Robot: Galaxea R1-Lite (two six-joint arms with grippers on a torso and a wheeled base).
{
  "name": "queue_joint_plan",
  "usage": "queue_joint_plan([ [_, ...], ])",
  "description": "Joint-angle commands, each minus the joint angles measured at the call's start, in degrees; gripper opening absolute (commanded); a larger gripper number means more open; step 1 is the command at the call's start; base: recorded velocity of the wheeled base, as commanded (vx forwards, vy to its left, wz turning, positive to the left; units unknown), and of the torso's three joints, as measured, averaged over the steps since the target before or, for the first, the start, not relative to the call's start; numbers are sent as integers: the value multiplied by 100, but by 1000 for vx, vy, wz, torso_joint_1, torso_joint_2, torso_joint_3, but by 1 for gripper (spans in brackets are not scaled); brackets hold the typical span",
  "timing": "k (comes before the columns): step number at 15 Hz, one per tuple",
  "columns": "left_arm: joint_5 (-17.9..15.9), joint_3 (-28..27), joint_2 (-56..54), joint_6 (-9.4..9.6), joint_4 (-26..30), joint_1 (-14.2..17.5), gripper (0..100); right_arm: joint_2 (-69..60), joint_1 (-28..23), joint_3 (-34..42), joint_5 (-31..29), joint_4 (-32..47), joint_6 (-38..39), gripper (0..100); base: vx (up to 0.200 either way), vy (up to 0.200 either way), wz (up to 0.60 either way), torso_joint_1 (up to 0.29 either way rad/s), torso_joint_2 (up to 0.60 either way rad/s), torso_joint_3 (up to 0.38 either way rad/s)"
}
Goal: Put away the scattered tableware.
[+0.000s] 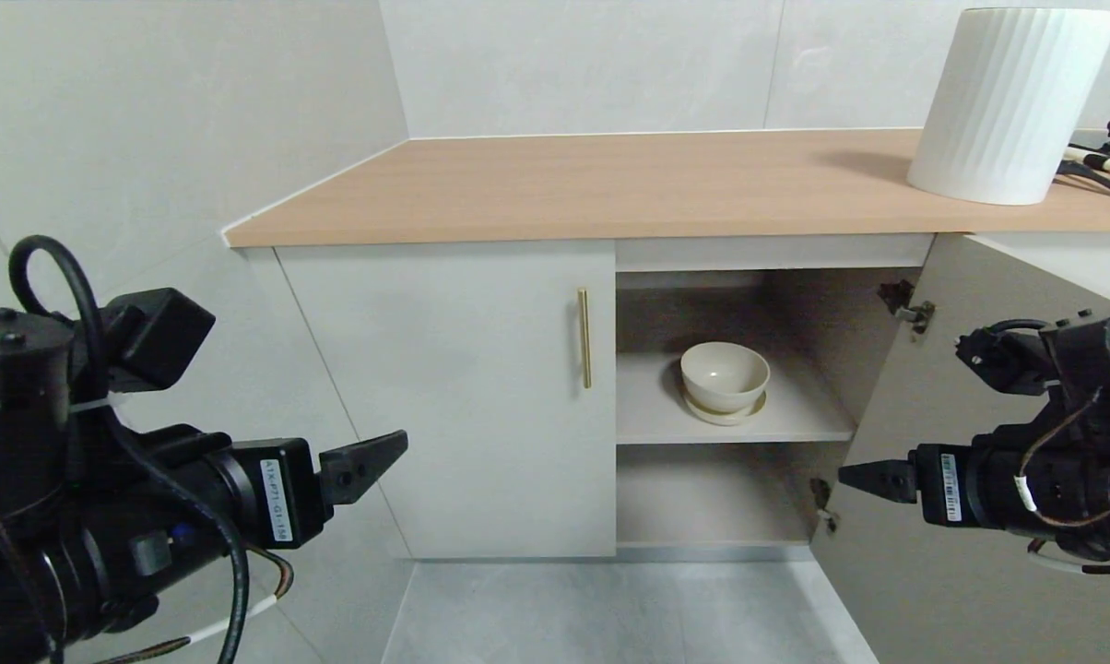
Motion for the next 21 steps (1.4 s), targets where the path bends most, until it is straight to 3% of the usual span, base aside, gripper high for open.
queue_joint_plan([
  [1, 6, -1, 32, -3, 1, 3, 100, 13, 7, -9, 2, 59, 1, 100, -200, 0, 0, -17, 2, 2],
  [13, -3, 25, 32, -3, 1, 3, 100, 31, 7, -1, 2, 85, -8, 100, -200, 0, 0, 2, 4, 2],
  [21, -3, 52, 41, 5, 9, 3, 100, -22, 7, -1, -6, 85, -17, 100, 0, 0, 0, 0, 0, 0],
])
